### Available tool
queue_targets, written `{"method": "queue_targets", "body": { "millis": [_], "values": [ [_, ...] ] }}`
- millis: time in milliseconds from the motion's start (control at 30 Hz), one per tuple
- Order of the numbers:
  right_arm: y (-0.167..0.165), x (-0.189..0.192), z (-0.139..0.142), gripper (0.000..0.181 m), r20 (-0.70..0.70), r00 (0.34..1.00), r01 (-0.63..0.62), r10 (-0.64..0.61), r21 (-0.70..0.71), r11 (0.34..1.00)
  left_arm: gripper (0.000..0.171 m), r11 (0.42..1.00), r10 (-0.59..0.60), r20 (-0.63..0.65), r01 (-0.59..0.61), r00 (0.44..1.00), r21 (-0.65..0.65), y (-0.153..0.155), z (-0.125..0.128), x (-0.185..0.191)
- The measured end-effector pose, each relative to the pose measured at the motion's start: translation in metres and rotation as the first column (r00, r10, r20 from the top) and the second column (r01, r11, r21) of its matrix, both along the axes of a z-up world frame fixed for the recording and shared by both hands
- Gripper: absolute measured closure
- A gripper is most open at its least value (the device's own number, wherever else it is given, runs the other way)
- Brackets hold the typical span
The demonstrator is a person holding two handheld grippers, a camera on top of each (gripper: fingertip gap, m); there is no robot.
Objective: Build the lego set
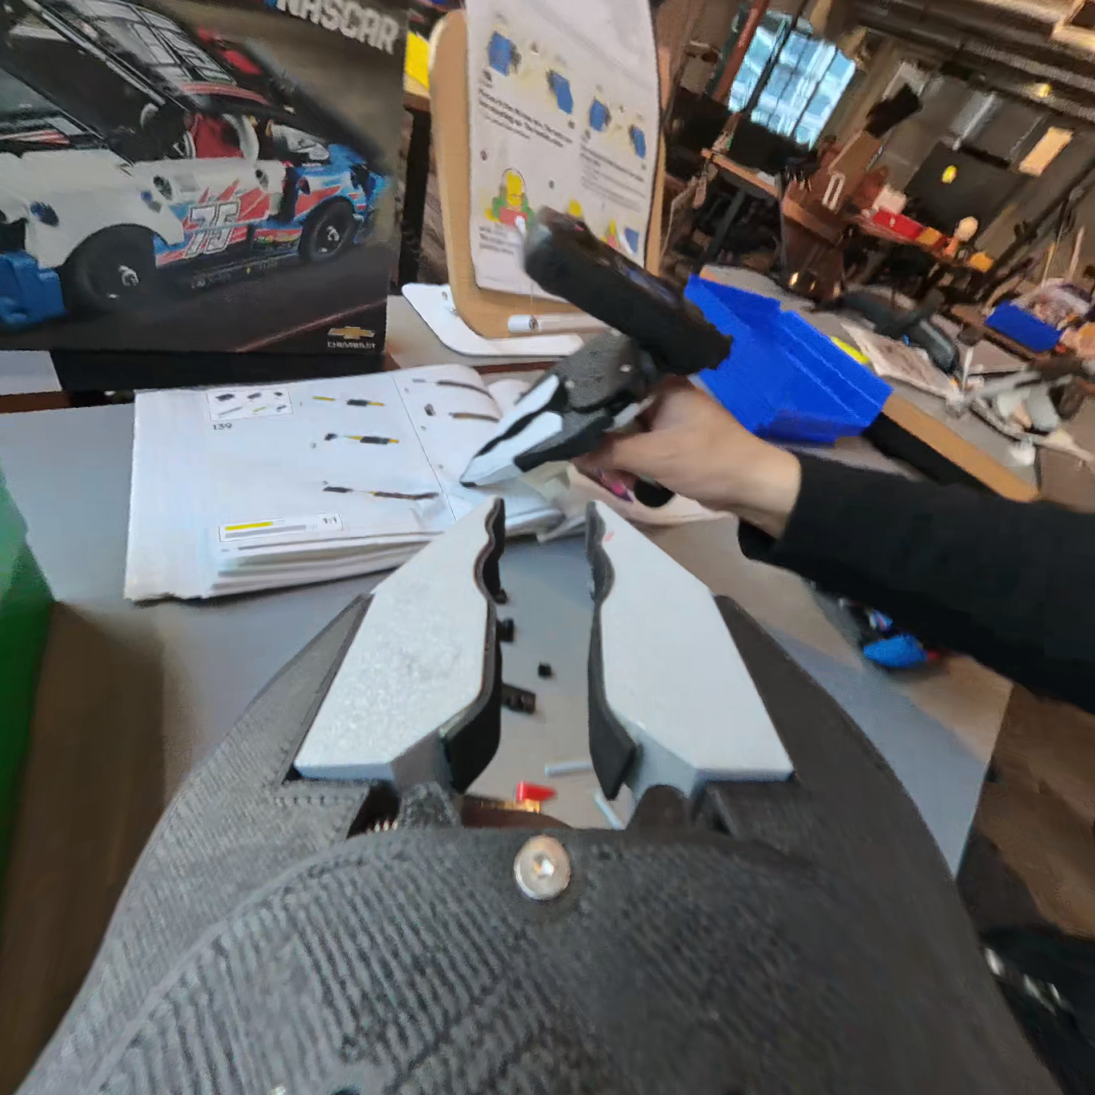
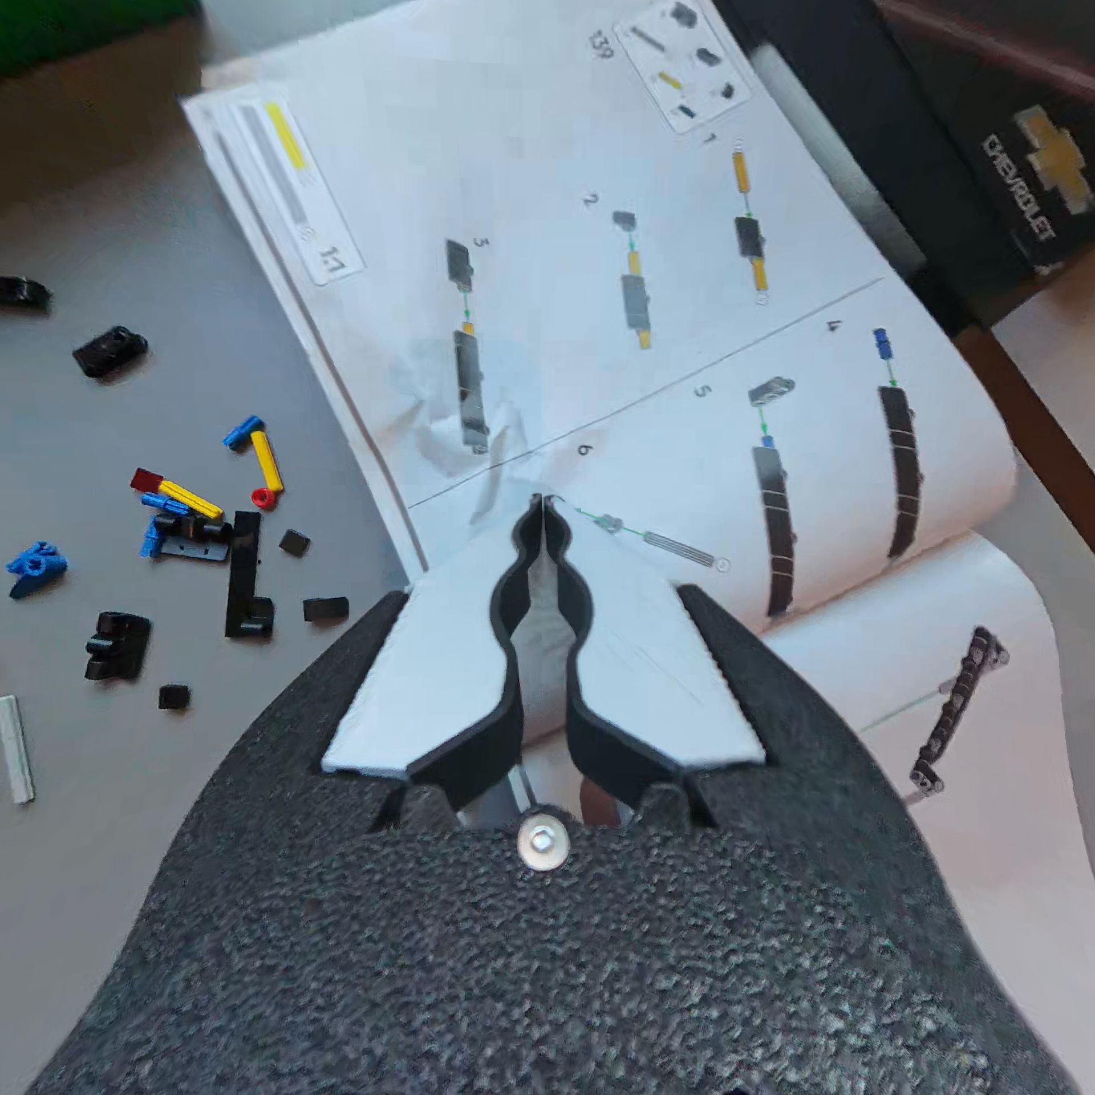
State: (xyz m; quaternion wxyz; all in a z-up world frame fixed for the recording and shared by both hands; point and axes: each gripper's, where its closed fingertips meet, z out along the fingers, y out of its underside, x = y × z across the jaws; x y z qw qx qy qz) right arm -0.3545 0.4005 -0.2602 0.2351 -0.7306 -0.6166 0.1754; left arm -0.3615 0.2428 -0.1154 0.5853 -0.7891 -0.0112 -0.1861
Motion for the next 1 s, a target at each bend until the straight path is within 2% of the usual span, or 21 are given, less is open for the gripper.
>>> {"method": "queue_targets", "body": {
  "millis": [133,300,433,567,667,800,900,1000],
  "values": [
    [-0.004,-0.006,-0.014,0.177,0.083,0.996,-0.03,0.027,0.036,0.999,0.144,0.993,-0.098,-0.05,0.094,0.994,-0.076,-0.043,-0.027,0.029],
    [-0.004,-0.007,-0.014,0.176,0.104,0.995,-0.021,0.014,0.059,0.998,0.143,0.977,-0.137,-0.11,0.116,0.984,-0.182,-0.065,-0.084,0.054],
    [-0.007,0.001,0.007,0.176,0.072,0.997,-0.023,0.018,0.063,0.998,0.142,0.974,-0.135,-0.143,0.104,0.981,-0.204,-0.07,-0.105,0.06],
    [-0.013,0.028,0.049,0.173,0.0,1.0,-0.025,0.025,0.099,0.995,0.14,0.979,-0.098,-0.174,0.063,0.98,-0.194,-0.074,-0.109,0.056],
    [-0.017,0.069,0.088,0.172,-0.067,0.997,-0.013,0.023,0.146,0.989,0.14,0.983,-0.081,-0.197,0.046,0.977,-0.177,-0.075,-0.11,0.055],
    [-0.035,0.15,0.135,0.162,-0.198,0.98,0.036,-0.013,0.111,0.993,0.139,0.98,-0.084,-0.207,0.043,0.975,-0.194,-0.074,-0.116,0.059],
    [-0.045,0.231,0.166,0.152,-0.302,0.951,0.122,-0.069,0.16,0.98,0.135,0.983,-0.072,-0.225,0.032,0.972,-0.179,-0.072,-0.113,0.067],
    [-0.029,0.33,0.181,0.15,-0.382,0.901,0.317,-0.204,0.26,0.912,0.129,0.991,-0.06,-0.211,0.033,0.976,-0.131,-0.068,-0.1,0.086]
  ]
}}
